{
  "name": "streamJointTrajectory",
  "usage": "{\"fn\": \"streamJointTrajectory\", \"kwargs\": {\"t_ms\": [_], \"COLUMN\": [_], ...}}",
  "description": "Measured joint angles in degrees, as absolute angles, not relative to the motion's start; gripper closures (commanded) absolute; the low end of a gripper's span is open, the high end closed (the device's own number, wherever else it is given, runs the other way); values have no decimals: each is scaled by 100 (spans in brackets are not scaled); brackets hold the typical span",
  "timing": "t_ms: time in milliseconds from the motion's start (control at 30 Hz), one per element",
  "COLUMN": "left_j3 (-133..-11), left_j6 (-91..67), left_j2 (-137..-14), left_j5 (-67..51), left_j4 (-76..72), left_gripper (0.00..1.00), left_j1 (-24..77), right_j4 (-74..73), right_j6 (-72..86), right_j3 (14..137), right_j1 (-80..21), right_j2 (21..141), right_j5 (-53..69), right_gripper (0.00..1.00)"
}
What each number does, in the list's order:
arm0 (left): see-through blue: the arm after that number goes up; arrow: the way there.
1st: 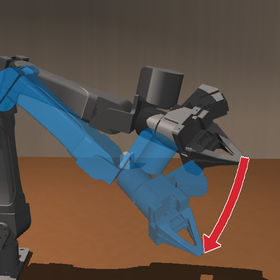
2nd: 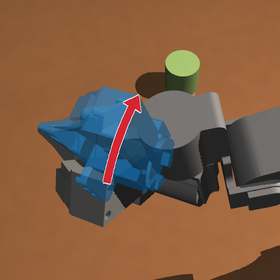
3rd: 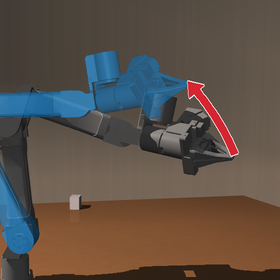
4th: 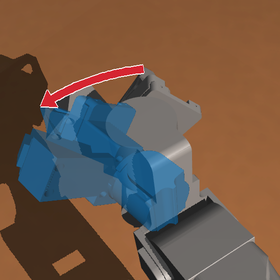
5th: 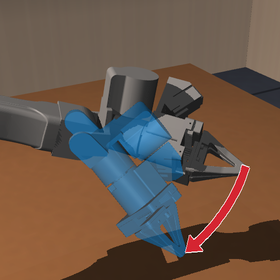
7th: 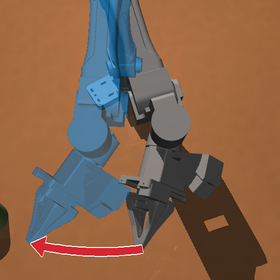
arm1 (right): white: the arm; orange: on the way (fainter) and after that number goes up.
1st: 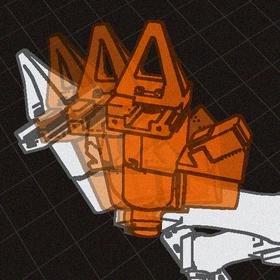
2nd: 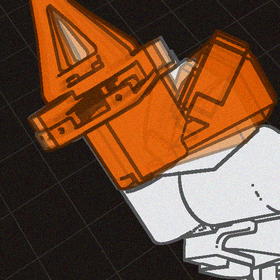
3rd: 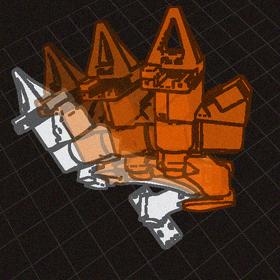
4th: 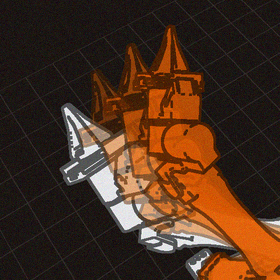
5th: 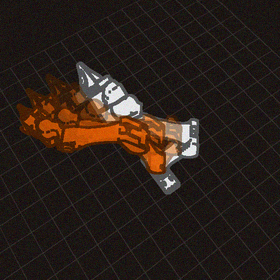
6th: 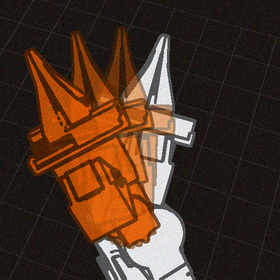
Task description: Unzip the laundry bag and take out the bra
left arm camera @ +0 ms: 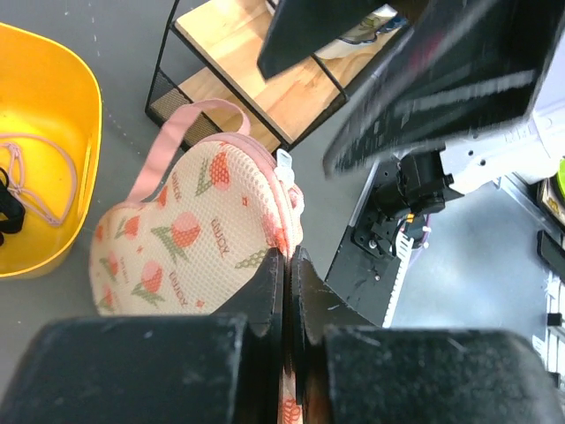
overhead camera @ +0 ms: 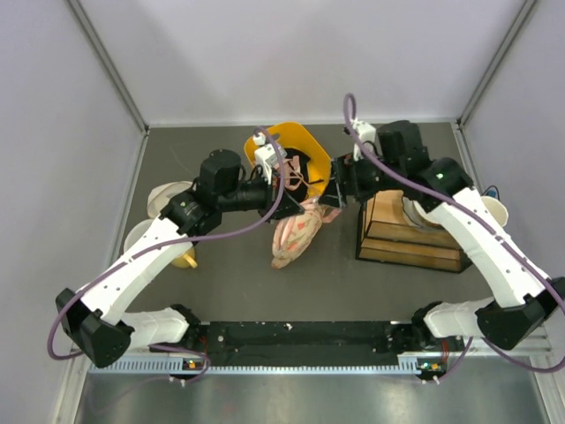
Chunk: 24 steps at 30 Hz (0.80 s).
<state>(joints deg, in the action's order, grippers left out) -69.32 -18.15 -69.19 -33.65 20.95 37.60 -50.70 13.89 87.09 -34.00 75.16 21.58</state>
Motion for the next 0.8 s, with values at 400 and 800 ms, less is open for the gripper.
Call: {"fn": "streamJointTrajectory", "kwargs": {"t_ms": [400,800], "left_j3": [-6930,-6930], "left_j6": [-1352,-1247], "left_j2": [-6624,-6624], "left_j5": [-3590,-3664], "left_j4": [2432,2486], "left_gripper": [100,100], "left_j1": [3756,3756], "right_j4": [-5041,-5015], "right_j6": [1114,996], "right_j3": [8884,8764], "right_j1": [-3173,-3326], "right_j2": [7216,7738], "right_j5": [3301,4125], "right_gripper": [43,43]}}
